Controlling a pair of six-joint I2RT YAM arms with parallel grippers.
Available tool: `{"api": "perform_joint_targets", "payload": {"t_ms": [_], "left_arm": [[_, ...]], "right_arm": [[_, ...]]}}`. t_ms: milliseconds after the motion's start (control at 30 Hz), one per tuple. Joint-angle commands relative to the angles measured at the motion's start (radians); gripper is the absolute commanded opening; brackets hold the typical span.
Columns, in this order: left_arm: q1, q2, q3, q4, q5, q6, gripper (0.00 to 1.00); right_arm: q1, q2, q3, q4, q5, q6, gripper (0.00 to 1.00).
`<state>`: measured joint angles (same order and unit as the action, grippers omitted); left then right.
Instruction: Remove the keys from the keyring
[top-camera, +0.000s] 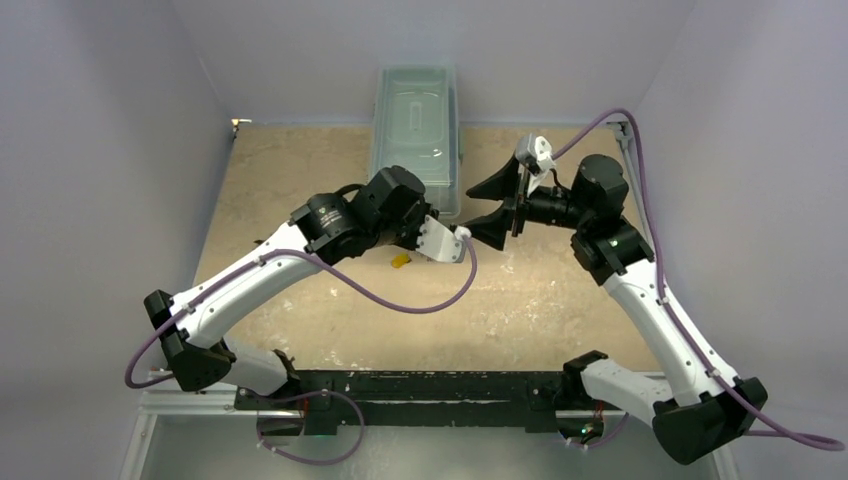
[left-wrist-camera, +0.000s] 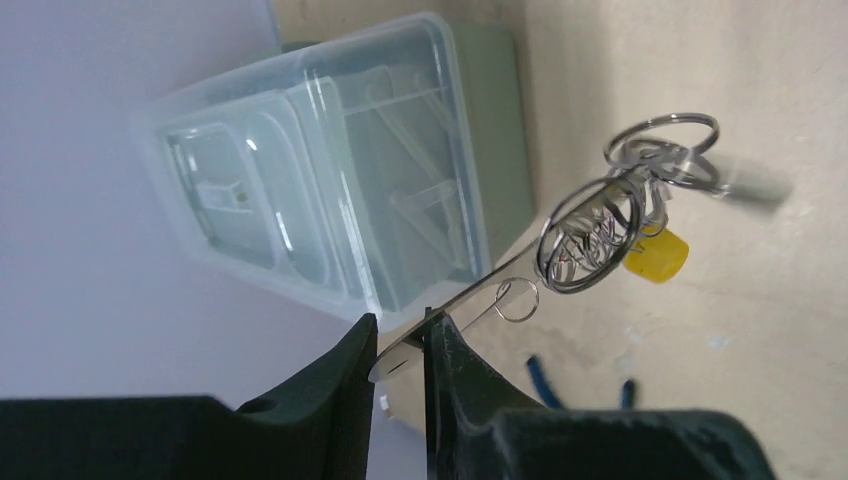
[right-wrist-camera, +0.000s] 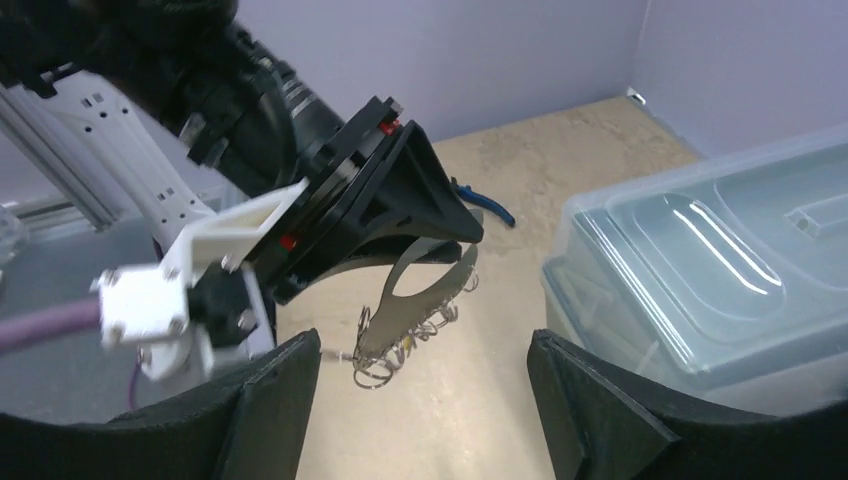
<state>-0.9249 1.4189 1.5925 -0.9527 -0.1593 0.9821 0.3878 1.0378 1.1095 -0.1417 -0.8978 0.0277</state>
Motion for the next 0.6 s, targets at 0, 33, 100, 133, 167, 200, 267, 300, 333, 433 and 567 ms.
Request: {"api": "perform_joint_targets", "payload": {"t_ms": [0,33,100,133,167,200,267,300,333,433,567], "left_arm": [[-0.049,-0.021,0.045,-0.011,-0.208,0.171,0.00],[-0.056,-0.011,0.060,-0.019,-0.209,0.168,0.00],[-0.062,0.007,0.081,-0.020,-0.210,0.162,0.00],[-0.063,0.012,0.085,-0.016,-0.210,0.165,0.00],[-0.063,0.014,0.084,-0.009,-0.210,0.172,0.00],[-0.064,0.014,0.078,0.004,-0.212,0.178,0.00],[-0.066,0.019,0.075,0.013,-0.212,0.180,0.00],[-0.068,0.021,0.076,0.016,-0.209,0.179,0.00],[-0.070,0.022,0.076,0.019,-0.208,0.175,0.00],[-0.075,0.030,0.082,0.032,-0.203,0.160,0.00],[-0.077,0.055,0.103,0.034,-0.198,0.133,0.00]], "right_arm": [[0.014,0.028,-0.024,0.205,-0.038,0.167,0.77],[0.025,0.035,-0.025,0.208,-0.034,0.170,0.75],[0.060,0.047,-0.023,0.201,-0.024,0.165,0.73],[0.076,0.051,-0.020,0.187,-0.023,0.158,0.72],[0.091,0.055,-0.019,0.172,-0.023,0.149,0.70],[0.105,0.059,-0.021,0.167,-0.021,0.146,0.70],[0.125,0.064,-0.026,0.164,-0.024,0.148,0.69],[0.134,0.065,-0.031,0.161,-0.014,0.143,0.70],[0.137,0.068,-0.035,0.161,-0.007,0.143,0.70],[0.145,0.090,-0.039,0.172,0.009,0.155,0.70],[0.164,0.130,-0.032,0.185,0.063,0.176,0.68]]}}
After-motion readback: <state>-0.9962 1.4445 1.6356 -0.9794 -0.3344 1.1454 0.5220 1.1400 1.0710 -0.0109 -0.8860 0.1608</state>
